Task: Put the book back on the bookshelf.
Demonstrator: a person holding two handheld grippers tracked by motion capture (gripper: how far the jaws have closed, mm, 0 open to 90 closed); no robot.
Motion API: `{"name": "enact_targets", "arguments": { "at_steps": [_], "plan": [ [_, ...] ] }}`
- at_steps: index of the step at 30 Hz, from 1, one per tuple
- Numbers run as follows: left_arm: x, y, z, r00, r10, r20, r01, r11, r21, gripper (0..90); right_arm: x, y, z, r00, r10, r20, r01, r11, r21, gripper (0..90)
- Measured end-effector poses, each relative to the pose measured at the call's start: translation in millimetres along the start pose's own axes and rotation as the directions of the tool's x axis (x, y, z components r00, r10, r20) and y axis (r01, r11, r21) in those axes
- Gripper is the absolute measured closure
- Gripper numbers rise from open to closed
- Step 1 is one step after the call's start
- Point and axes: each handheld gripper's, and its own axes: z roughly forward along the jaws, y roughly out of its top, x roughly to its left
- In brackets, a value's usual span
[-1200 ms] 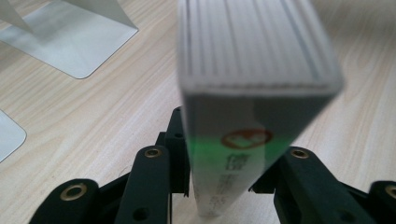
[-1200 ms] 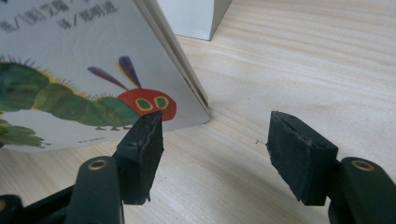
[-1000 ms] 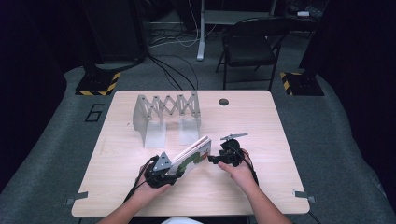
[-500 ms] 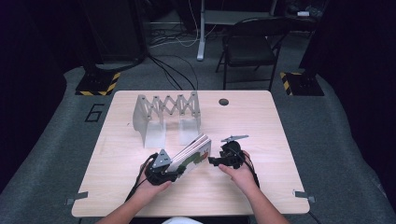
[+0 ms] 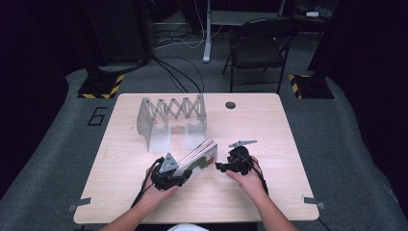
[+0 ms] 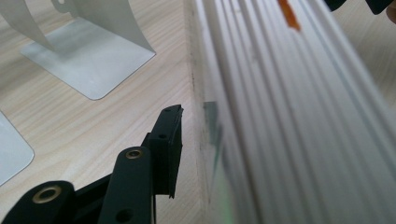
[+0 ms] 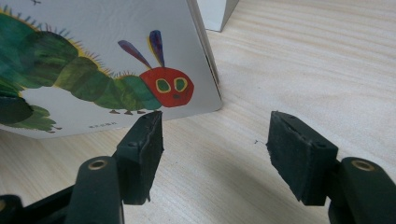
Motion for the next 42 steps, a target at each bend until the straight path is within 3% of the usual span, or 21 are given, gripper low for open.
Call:
{"name": "enact_targets", "arguments": {
  "at_steps": [5, 11, 19, 22, 32, 42],
  "plan": [
    [-0.4, 0.8, -0.8, 0.9999, -0.010, 0.003, 0.010, 0.9999, -0.003, 58.0, -0.2, -0.1, 0.1, 1.0000, -0.010, 0.000, 0.010, 1.000, 0.006, 35.7],
    [-1.9, 3.7, -0.9, 0.9995, -0.021, -0.023, 0.020, 0.9997, -0.017, 54.7, 0.0, -1.9, -2.5, 1.0000, 0.005, 0.005, -0.005, 1.000, 0.009, 35.6],
    [0.7, 8.0, -1.0, 0.9995, -0.032, -0.007, 0.032, 0.9995, 0.000, 54.8, -2.4, -4.1, -4.2, 0.9999, -0.003, 0.015, 0.003, 1.000, 0.003, 35.7],
    [0.5, 7.6, 0.2, 0.9986, -0.053, -0.007, 0.053, 0.9985, -0.013, 56.0, -1.6, -4.8, -4.3, 0.9998, 0.010, 0.015, -0.010, 1.000, -0.001, 35.7],
    [0.7, 8.1, 0.8, 0.9984, -0.056, -0.004, 0.056, 0.9984, -0.008, 68.7, -1.4, -5.2, -2.7, 0.9999, 0.000, 0.014, 0.000, 1.000, 0.007, 35.7],
    [-0.2, 8.6, 0.7, 0.9987, -0.048, -0.013, 0.048, 0.9988, -0.009, 74.6, -0.9, -5.3, -2.7, 0.9999, 0.006, 0.013, -0.006, 1.000, 0.010, 35.7]
  ]
}}
